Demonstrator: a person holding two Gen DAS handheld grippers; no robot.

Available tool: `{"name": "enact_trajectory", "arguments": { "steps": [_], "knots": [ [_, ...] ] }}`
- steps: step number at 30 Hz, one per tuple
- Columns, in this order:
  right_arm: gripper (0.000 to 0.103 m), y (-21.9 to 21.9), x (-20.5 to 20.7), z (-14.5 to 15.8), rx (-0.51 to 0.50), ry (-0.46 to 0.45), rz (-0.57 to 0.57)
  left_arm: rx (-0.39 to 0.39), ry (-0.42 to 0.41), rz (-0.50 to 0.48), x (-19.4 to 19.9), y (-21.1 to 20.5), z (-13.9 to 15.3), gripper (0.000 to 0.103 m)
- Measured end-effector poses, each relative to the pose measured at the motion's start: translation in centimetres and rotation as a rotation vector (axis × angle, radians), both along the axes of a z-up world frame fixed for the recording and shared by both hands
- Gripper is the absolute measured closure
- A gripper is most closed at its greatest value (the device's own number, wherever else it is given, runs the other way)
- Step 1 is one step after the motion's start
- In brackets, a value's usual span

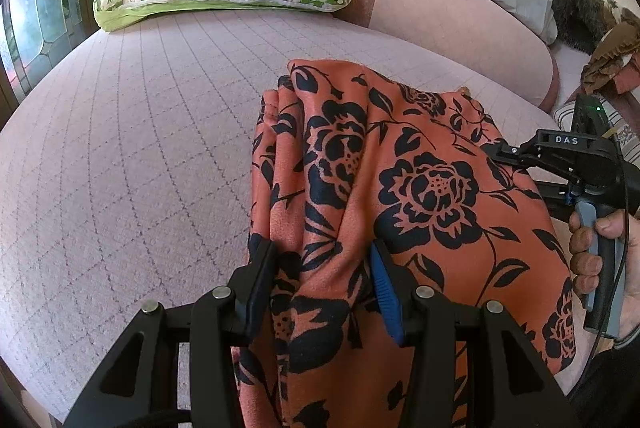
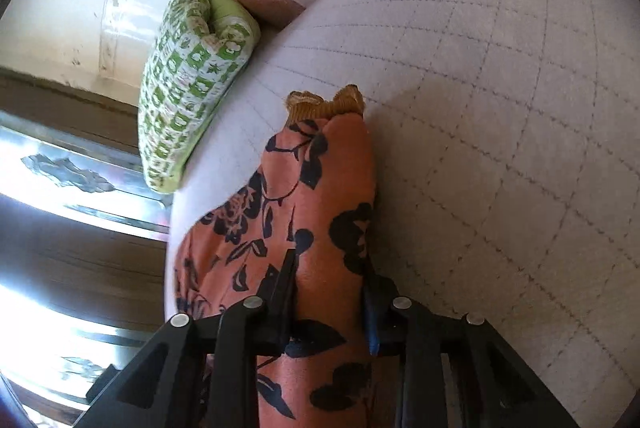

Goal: Fold small clothes

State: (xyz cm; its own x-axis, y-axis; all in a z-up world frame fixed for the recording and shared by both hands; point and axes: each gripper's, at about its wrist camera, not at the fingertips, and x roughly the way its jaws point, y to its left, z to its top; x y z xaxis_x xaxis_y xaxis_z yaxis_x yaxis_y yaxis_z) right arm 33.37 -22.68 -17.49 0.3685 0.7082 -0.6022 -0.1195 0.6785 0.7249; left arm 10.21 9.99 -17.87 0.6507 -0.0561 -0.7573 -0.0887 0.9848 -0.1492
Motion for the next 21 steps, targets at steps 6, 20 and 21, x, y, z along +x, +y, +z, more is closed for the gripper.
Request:
{"name": "enact_trajectory", "arguments": {
  "steps": [6, 20, 21],
  "knots": [
    [0.03, -1.5, -1.6, 0.8, 0.056, 0.001, -0.019, -0.028, -0.013, -0.001, -0.1, 0.4, -0.1, 0.053],
    [0.057, -2.8, -11.5, -1.0, 0.088, -0.004, 0.04, -0.066, -0.051, 0.01, -1.1, 1.3, 0.0, 0.051],
    [0.05, -2.8, -11.8, -0.8, 0.084, -0.018, 0.04, -0.07, -0.054, 0.012, -1.6, 1.4, 0.4, 0.051]
  ]
}}
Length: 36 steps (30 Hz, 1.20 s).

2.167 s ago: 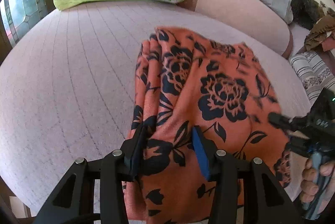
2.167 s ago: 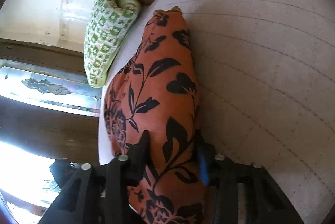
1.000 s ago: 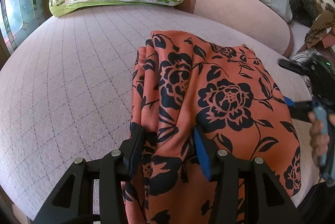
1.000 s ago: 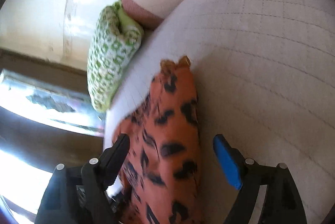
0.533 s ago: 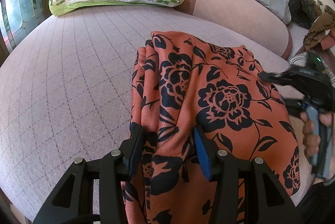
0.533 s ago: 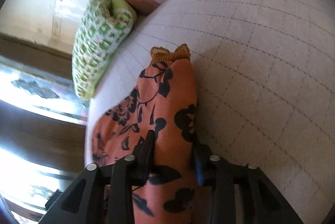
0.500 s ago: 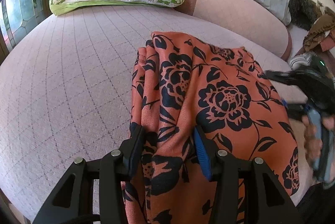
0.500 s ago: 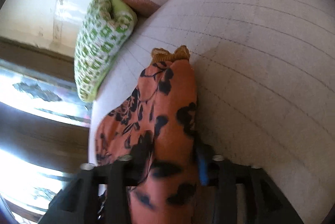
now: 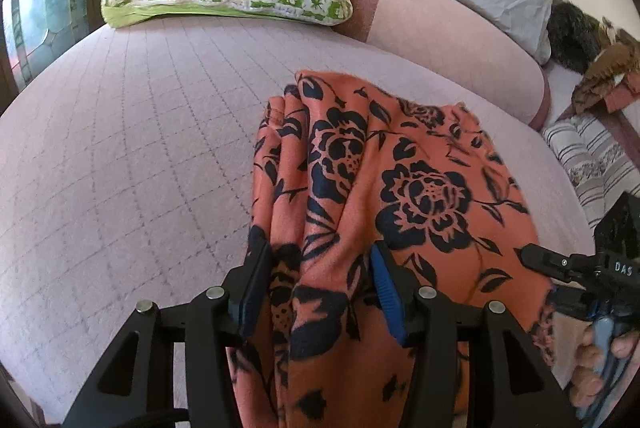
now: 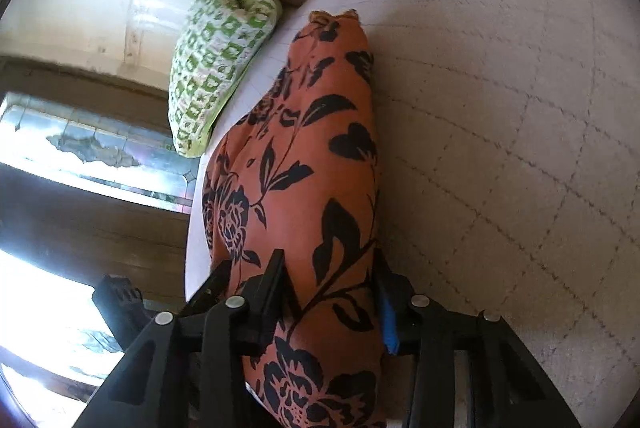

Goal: Fold small clothes

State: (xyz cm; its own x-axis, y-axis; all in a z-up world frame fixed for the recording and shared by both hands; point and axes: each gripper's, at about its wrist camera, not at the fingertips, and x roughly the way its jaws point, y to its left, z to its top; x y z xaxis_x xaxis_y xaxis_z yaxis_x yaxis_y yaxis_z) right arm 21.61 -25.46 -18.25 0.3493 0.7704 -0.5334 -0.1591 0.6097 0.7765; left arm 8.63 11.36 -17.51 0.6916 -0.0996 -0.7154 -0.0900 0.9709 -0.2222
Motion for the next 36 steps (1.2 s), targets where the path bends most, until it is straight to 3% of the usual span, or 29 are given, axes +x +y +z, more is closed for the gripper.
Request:
{"name": "enact_trajectory", "arguments": {
  "steps": [2, 5, 8, 9, 10, 11, 14, 16, 17, 18, 23, 28, 33, 36],
  "knots": [
    [0.033, -0.6, -0.7, 0.2, 0.014, 0.004, -0.029, 0.0, -0.016, 0.009, -1.3, 0.2, 0.7, 0.049],
    [0.032, -1.6, -2.6, 0.9, 0.042, -0.057, -0.036, -0.037, -0.024, 0.047, -3.5, 1.2, 1.1, 0.044],
    [0.031, -0.9, -3.5, 0.6, 0.043, -0.051, 0.021, -0.095, 0.021, 0.067, -4.2, 1.7, -0.1, 0.04],
    [0.042, -0.2, -3.7, 0.0, 0.019, -0.047, 0.063, -0.089, 0.051, 0.069, -4.0, 1.6, -0.8, 0.04],
    [0.062, 0.5, -3.6, -0.6, -0.012, -0.035, 0.088, -0.09, 0.1, 0.065, -3.6, 1.5, -1.7, 0.042],
    [0.07, 0.7, -3.6, -1.1, -0.023, -0.015, 0.097, -0.084, 0.108, 0.065, -3.4, 1.5, -2.2, 0.044],
    [0.07, 0.8, -3.7, -0.8, -0.032, -0.013, 0.091, -0.077, 0.102, 0.052, -3.6, 1.4, -2.0, 0.049],
    [0.062, 1.1, -4.0, 0.2, -0.075, -0.036, 0.097, -0.115, 0.099, 0.053, -3.8, 1.8, -2.0, 0.049],
    [0.041, 1.0, -4.2, 0.5, -0.087, -0.038, 0.086, -0.138, 0.099, 0.055, -3.9, 2.0, -1.8, 0.049],
    [0.031, 0.7, -4.6, 1.0, -0.113, -0.047, 0.056, -0.172, 0.092, 0.066, -4.3, 2.5, -1.5, 0.049],
    [0.031, -1.4, -6.7, 5.4, -0.18, -0.213, -0.073, -0.245, -0.014, 0.109, -6.1, 5.0, 0.8, 0.031],
    [0.031, 1.3, -5.9, 7.8, -0.082, -0.296, 0.05, -0.295, 0.015, 0.106, -3.0, 6.3, 0.9, 0.03],
    [0.031, 5.0, -4.6, 4.1, -0.066, -0.206, 0.193, -0.294, 0.079, 0.043, 1.0, 5.5, 0.4, 0.03],
    [0.03, 6.6, -4.6, 2.9, -0.063, -0.212, 0.225, -0.276, 0.114, 0.047, 4.0, 5.5, -0.1, 0.03]
  ]
}}
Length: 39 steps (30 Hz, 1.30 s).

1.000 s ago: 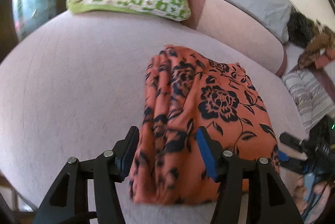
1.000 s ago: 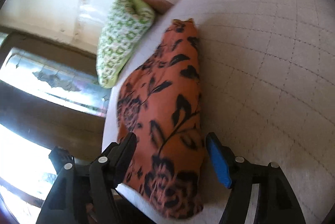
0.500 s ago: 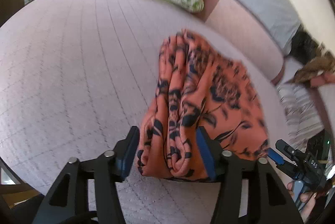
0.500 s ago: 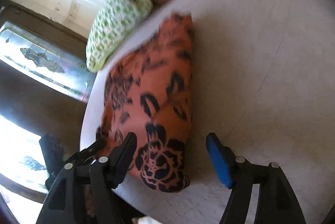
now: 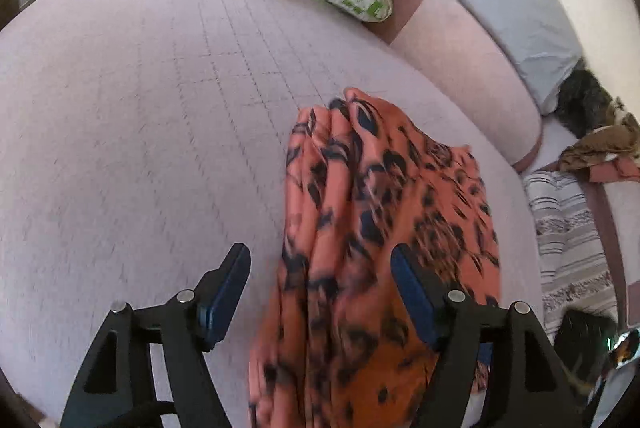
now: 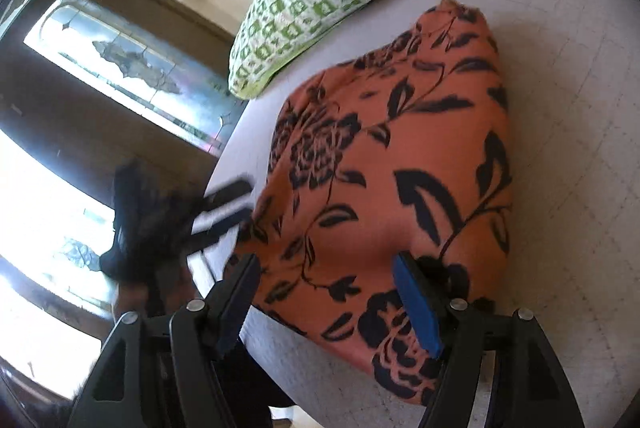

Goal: Fold small clothes

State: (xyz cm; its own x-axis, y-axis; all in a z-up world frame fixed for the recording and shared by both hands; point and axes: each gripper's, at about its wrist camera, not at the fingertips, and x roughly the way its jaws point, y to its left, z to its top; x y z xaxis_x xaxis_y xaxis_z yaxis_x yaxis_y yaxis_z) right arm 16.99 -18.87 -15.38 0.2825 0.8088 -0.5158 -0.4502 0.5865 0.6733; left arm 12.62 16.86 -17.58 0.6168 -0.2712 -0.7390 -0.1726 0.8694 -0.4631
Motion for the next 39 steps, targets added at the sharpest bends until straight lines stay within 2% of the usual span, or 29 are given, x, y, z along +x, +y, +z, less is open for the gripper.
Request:
{"name": "enact_trajectory", "arguments": {
  "steps": [7, 10, 13, 16, 17, 21, 23, 24, 28, 32, 39],
  "knots": [
    [0.03, -0.6, 0.2, -0.7, 0.029, -0.005, 0.022, -0.007, 0.018, -0.024, 5.6, -0.2, -0.2, 0.03],
    [0.03, -0.6, 0.2, -0.8, 0.034, -0.009, 0.028, -0.016, 0.065, -0.051, 7.5, 0.0, -1.4, 0.063],
    [0.03, -0.8, 0.1, -0.9, 0.039, -0.001, 0.041, -0.005, 0.068, -0.039, 7.7, 0.1, -1.3, 0.07],
    [0.03, -0.9, 0.2, -1.0, 0.052, 0.009, 0.039, -0.035, 0.057, -0.02, 7.2, 0.5, -1.5, 0.068],
    [0.03, -1.0, 0.2, -1.0, 0.059, 0.012, 0.036, -0.034, 0.054, -0.015, 6.8, 0.7, -1.3, 0.063],
    [0.03, -1.7, -0.1, -0.6, 0.087, 0.008, 0.028, 0.076, -0.003, 0.026, 3.8, -0.3, 0.8, 0.052],
    [0.029, -2.4, -0.3, -0.2, 0.105, -0.008, 0.014, 0.143, -0.038, 0.052, 1.6, -0.9, 1.6, 0.036],
    [0.029, -2.7, -0.4, 0.0, 0.111, -0.016, 0.004, 0.184, -0.051, 0.068, 0.5, -1.5, 2.0, 0.035],
    [0.028, -4.7, -0.6, 0.4, 0.159, -0.027, -0.045, 0.269, -0.078, 0.063, -2.7, -3.2, 2.6, 0.034],
    [0.028, -6.0, -0.8, 0.4, 0.172, -0.022, -0.079, 0.367, -0.069, 0.052, -4.6, -5.1, 2.5, 0.034],
    [0.027, -8.1, -1.1, -0.6, 0.154, 0.018, -0.157, 0.417, -0.07, 0.02, -5.6, -6.7, 2.3, 0.034]
  ]
}}
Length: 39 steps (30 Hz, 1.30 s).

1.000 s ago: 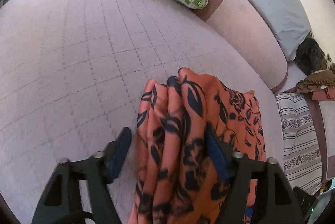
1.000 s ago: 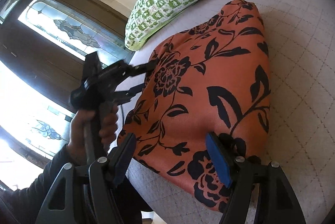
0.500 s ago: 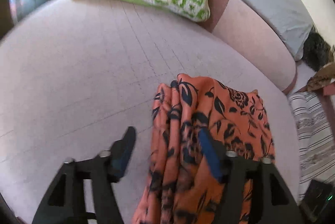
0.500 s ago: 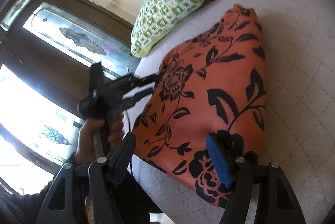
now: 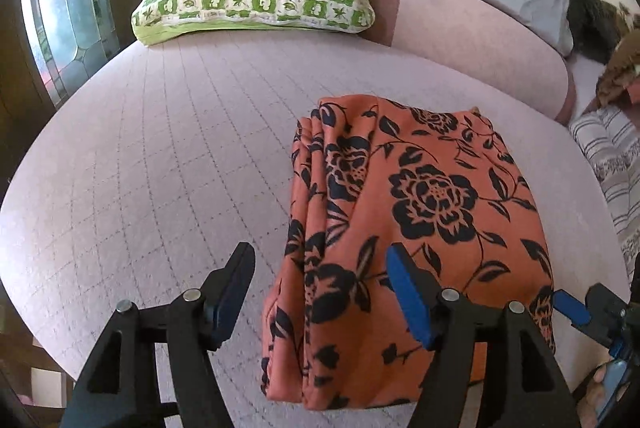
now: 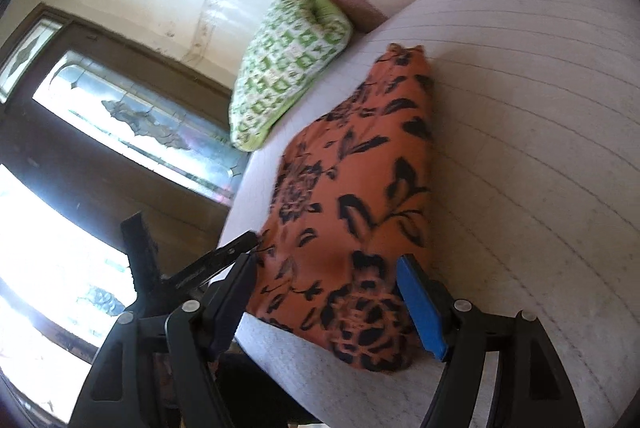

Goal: Fold small clothes

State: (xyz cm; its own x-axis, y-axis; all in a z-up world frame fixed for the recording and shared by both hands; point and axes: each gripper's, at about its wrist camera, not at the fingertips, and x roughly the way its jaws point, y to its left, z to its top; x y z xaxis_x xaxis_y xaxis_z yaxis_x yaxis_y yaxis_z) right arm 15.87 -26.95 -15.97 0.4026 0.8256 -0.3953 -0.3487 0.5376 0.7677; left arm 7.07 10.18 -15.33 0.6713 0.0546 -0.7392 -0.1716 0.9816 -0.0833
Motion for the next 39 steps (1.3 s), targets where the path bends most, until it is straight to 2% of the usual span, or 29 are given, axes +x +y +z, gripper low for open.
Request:
{"name": "enact_trajectory", "arguments": {
  "steps": [7, 12, 15, 18, 21, 22, 23, 24, 25, 26, 28, 33, 37, 39],
  "knots": [
    [0.027, -1.3, -0.5, -0.9, -0.027, 0.046, -0.056, -0.005, -0.015, -0.026, -0.7, -0.5, 0.0, 0.034],
    [0.027, -1.4, 0.2, -0.6, -0.029, 0.064, -0.069, -0.057, -0.005, -0.06, -0.7, 0.6, -0.1, 0.03],
    [0.026, -0.9, 2.0, -0.1, -0.034, 0.072, -0.06, -0.097, -0.003, -0.036, 0.5, 1.9, 0.1, 0.024],
    [0.025, -0.1, 4.6, 0.0, -0.024, 0.088, -0.064, -0.162, 0.029, -0.061, 2.7, 2.0, -0.5, 0.024],
    [0.025, 1.6, 7.7, -1.1, -0.082, 0.15, -0.067, -0.178, 0.113, -0.074, 4.8, 1.5, -2.4, 0.024],
    [0.026, 2.5, 8.8, -2.0, -0.115, 0.205, -0.046, -0.205, 0.115, -0.088, 5.0, 1.3, -2.9, 0.026],
    [0.036, 3.1, 9.1, -2.4, -0.117, 0.218, -0.021, -0.224, 0.114, -0.1, 5.0, 1.3, -3.0, 0.04],
    [0.054, 3.6, 9.1, -2.3, -0.126, 0.192, 0.0, -0.226, 0.129, -0.11, 5.1, 1.1, -3.0, 0.045],
    [0.055, 4.3, 9.1, -2.0, -0.163, 0.178, 0.012, -0.214, 0.13, -0.126, 5.1, 0.8, -2.6, 0.06],
    [0.061, 4.5, 8.9, -1.6, -0.177, 0.161, 0.014, -0.207, 0.134, -0.133, 5.1, 0.5, -2.2, 0.07],
    [0.065, 4.6, 8.6, -0.5, -0.198, 0.126, 0.025, -0.172, 0.113, -0.134, 4.8, -0.3, -1.0, 0.076],
    [0.066, 3.7, 7.2, 4.1, -0.21, -0.006, 0.029, -0.201, -0.006, -0.182, 4.3, -3.4, 3.6, 0.077],
    [0.066, -0.9, 6.4, 8.0, -0.207, -0.102, -0.025, -0.222, -0.095, -0.236, 5.1, -6.9, 6.7, 0.077],
    [0.066, -3.0, 6.7, 8.6, -0.205, -0.127, -0.05, -0.218, -0.109, -0.259, 6.2, -9.1, 7.4, 0.076]
  ]
}}
